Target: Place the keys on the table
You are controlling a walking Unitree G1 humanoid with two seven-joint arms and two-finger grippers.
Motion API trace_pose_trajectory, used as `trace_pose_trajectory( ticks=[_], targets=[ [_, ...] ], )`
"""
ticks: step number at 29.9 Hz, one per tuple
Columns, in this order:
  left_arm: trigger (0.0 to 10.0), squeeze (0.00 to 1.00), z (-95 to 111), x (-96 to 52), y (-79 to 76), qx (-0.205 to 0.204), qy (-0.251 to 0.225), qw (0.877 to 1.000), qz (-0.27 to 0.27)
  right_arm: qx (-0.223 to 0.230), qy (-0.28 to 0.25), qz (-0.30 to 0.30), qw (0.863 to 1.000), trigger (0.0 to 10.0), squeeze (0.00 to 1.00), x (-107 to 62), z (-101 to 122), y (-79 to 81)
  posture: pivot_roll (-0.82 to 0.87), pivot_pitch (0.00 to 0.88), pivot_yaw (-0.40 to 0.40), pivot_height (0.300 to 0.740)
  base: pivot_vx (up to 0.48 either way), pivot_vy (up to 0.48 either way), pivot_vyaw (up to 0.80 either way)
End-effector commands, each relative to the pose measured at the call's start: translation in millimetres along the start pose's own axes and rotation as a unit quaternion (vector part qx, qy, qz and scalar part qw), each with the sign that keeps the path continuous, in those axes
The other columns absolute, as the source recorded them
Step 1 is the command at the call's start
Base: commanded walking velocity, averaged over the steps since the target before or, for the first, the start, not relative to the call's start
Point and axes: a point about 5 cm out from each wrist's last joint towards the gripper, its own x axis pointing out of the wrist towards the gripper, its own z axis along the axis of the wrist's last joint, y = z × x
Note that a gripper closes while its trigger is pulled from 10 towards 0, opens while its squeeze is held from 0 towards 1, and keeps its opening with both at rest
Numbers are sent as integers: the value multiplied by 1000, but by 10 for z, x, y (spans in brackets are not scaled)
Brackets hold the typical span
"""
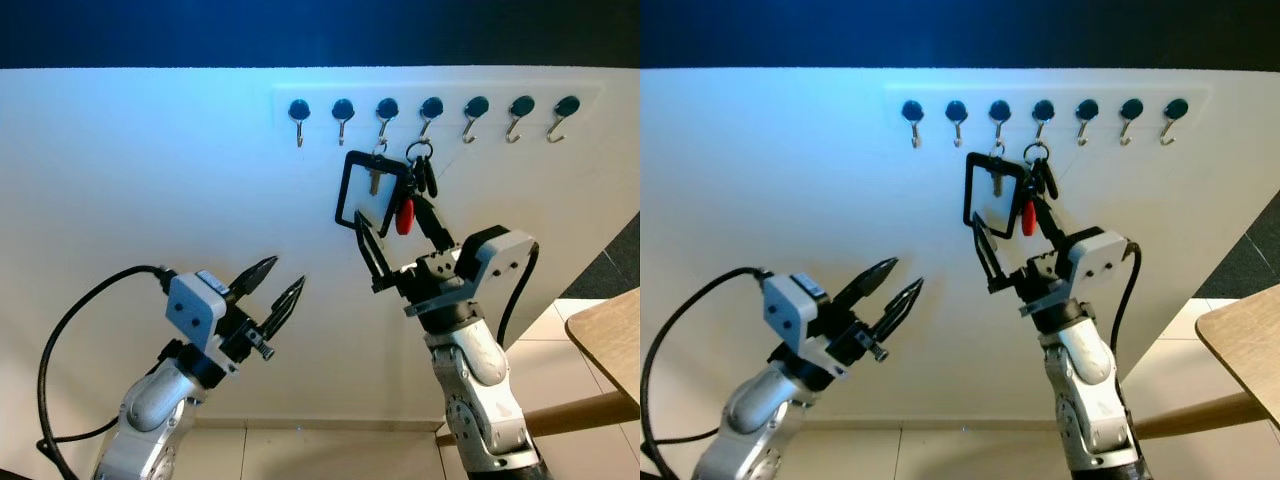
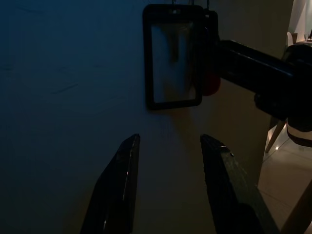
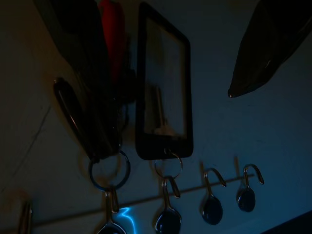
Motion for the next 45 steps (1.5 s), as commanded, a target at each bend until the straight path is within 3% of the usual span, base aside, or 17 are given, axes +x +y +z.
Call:
trace_pose_trajectory(
  ticks=[1,11,30,45],
  targets=[
    [10000,0,56,35,-51,-12,-15,1000,-8,4,9,2,1000,10000,0,18,-30,-8,30,123,14,740,0,0,0],
    [10000,0,65,44,-35,0,-11,1000,-6,20,6,7,1000,10000,0,70,-35,-3,34,123,15,740,0,0,0],
    [10000,0,106,69,0,14,-17,1000,7,40,7,65,997,10000,0,118,-59,172,43,108,3,740,0,0,0],
    [10000,0,103,77,-5,21,-15,1000,5,51,3,65,997,10000,0,154,-45,187,42,109,3,740,0,0,0]
  ],
)
